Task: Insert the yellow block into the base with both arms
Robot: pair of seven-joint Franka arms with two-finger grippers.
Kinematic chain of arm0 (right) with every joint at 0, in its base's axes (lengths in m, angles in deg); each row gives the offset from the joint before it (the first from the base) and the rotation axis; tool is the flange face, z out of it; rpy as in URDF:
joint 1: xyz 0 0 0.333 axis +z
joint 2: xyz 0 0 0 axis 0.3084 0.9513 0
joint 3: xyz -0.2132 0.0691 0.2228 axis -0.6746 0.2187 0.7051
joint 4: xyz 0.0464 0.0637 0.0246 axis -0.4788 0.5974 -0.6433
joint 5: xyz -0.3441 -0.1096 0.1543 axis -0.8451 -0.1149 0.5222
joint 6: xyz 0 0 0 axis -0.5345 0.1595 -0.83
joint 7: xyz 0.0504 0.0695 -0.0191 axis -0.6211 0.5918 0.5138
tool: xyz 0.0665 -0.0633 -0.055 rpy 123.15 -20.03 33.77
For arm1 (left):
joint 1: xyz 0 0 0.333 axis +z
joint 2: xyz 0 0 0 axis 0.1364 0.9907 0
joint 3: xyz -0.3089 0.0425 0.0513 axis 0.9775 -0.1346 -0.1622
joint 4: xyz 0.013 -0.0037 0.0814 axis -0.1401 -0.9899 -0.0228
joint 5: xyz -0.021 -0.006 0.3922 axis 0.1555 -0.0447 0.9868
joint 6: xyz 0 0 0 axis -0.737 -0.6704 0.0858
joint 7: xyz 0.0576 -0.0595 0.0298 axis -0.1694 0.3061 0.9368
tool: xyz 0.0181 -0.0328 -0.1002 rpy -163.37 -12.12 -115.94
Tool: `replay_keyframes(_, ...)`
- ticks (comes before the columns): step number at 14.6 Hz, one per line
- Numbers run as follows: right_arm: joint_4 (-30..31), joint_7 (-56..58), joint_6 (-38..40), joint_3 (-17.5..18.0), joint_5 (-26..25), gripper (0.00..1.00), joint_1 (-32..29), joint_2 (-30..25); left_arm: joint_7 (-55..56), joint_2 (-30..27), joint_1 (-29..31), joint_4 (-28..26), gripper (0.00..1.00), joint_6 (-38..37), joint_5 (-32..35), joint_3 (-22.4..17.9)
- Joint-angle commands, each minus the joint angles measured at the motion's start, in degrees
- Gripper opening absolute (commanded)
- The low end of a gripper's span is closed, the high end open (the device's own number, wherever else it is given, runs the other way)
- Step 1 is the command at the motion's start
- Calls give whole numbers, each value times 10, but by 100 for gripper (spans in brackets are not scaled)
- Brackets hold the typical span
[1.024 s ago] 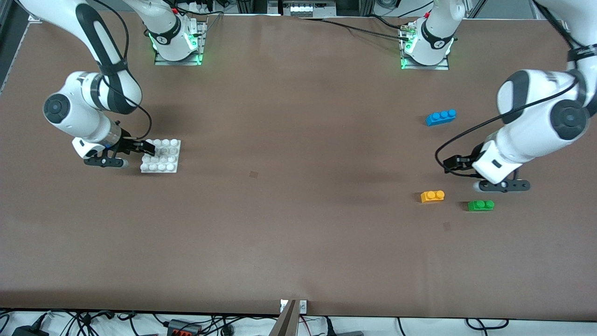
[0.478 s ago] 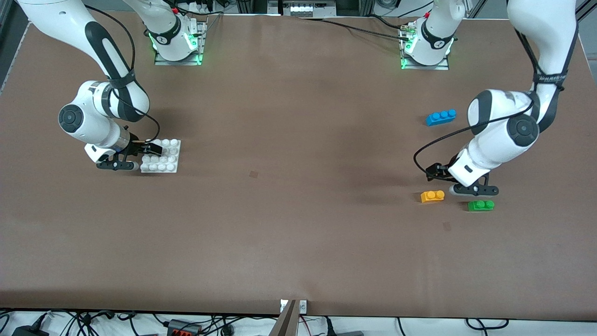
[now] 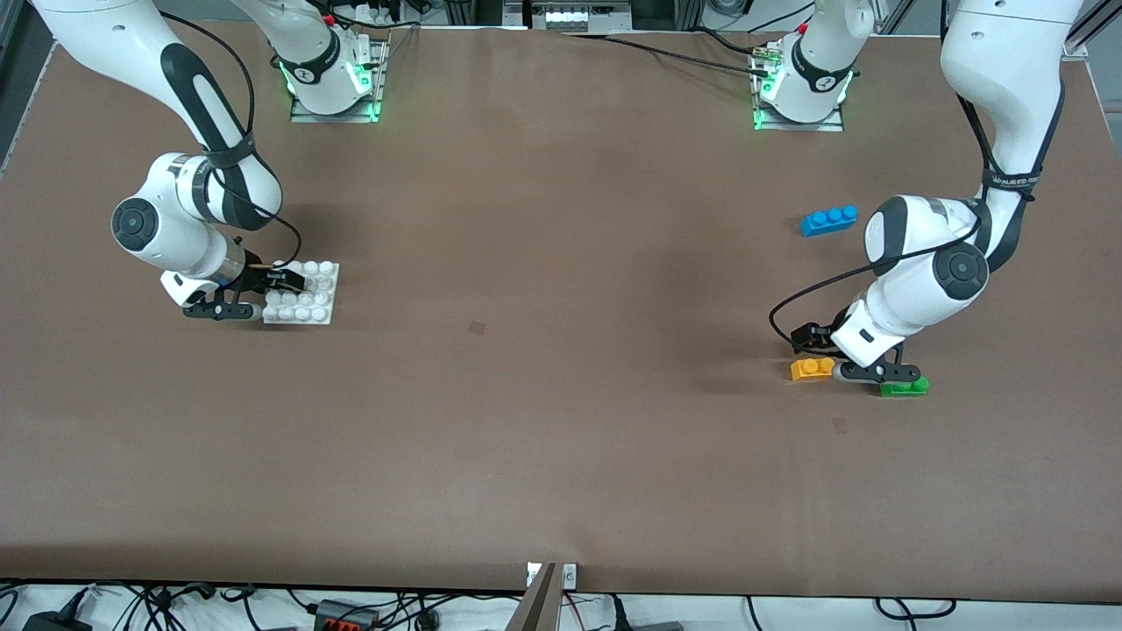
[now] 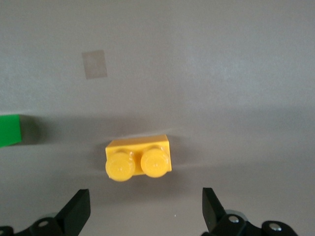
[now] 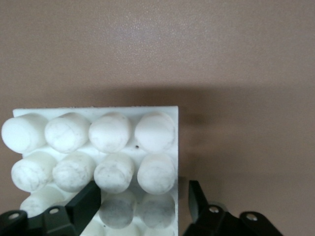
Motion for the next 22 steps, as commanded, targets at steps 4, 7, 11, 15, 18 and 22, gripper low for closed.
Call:
replay_keyframes(4,-3,13,-8,10,11,66,7,13,-9,48,-2,48,100,-2,-4,-6)
replay_keyframes(7,-7,6,-6,46,12,67,7,13,-9,58,-3,52,100,-2,-4,-6)
replay_keyframes(11,-15,4,-3,110,112,66,14,18,-9,64,-4,56,100,-2,-1,-8)
replay_keyframes(15,-59,-71,-3,121,140,66,99,53,16,74,-5,67,100,-2,47,-7)
replay_keyframes(18,-125,-120,-2,121,141,67,170,97,18,79,-6,72,100,-2,47,-7)
replay_keyframes(22,-185,-201,-2,121,141,94,224,124,24,90,-5,77,100,-2,47,-8)
